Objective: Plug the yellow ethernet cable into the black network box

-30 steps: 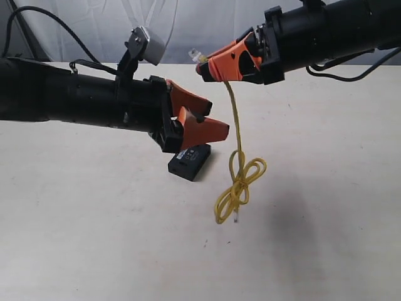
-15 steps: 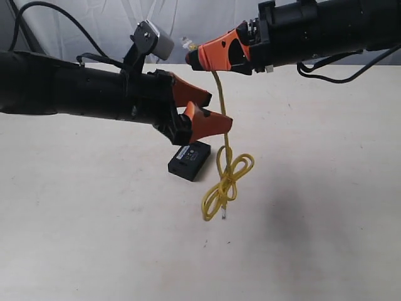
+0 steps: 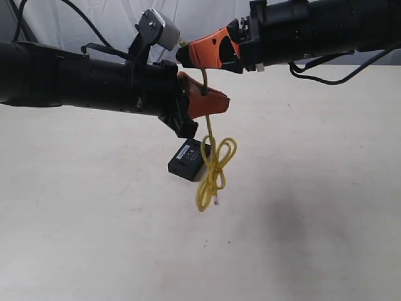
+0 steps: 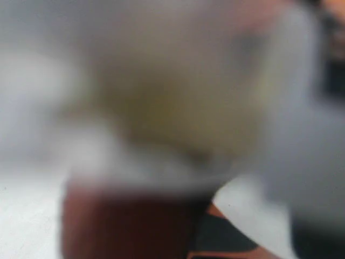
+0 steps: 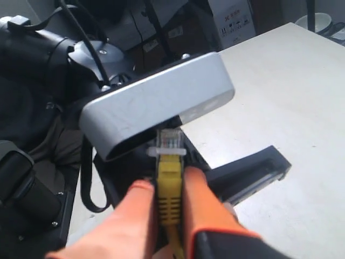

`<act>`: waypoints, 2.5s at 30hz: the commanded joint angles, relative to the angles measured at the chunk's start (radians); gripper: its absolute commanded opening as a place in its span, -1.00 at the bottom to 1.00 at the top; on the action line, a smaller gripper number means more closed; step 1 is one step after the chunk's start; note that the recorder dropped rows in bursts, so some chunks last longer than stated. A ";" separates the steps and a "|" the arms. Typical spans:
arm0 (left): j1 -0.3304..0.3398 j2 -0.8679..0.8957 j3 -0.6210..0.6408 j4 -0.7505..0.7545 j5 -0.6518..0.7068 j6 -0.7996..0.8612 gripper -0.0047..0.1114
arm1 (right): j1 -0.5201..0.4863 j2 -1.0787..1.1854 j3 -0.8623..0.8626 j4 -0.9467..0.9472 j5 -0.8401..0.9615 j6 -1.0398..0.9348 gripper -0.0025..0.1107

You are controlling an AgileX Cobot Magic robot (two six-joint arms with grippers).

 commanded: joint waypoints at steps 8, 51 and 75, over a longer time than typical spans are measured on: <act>-0.002 -0.064 -0.004 0.160 -0.206 -0.364 -0.92 | -0.005 0.000 0.003 -0.039 -0.063 0.063 -0.46; -0.080 -0.010 -0.294 1.228 0.079 -1.632 -0.92 | 0.108 -0.021 0.105 0.077 -0.446 0.068 -0.13; -0.067 -0.054 -0.294 1.352 0.146 -1.653 0.35 | 0.039 -0.010 0.103 0.092 -0.382 0.084 -0.97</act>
